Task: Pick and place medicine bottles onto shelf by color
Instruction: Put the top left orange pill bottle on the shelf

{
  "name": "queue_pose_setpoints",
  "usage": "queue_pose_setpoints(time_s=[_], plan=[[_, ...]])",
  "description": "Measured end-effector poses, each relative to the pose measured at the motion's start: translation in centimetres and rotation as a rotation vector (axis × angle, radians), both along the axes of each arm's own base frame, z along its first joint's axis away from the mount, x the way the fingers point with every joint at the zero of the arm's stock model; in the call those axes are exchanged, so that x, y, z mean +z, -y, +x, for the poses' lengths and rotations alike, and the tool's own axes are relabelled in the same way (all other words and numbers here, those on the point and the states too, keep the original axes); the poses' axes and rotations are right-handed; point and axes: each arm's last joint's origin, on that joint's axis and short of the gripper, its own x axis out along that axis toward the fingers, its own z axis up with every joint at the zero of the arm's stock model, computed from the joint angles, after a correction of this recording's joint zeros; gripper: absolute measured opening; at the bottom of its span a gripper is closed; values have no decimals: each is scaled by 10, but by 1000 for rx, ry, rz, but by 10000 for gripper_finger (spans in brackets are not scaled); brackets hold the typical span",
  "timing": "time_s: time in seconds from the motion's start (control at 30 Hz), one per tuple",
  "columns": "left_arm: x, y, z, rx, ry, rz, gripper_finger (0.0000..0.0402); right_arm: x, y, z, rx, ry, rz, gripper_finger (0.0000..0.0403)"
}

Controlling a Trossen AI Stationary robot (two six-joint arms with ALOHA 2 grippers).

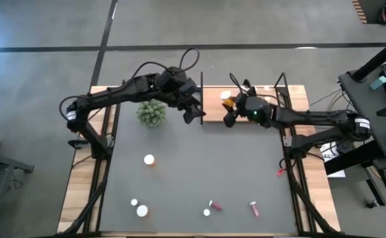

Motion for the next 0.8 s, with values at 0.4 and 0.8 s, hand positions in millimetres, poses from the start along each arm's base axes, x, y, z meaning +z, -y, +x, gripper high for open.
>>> queue_pose_setpoints(time_s=[0.4,0.8], plan=[[0,1,-20,73,-26,68,279,-65,-5,-26,-73,281,-97,178],[0,1,-20,75,-25,70,279,-110,-3,-20,-92,271,-36,178]])
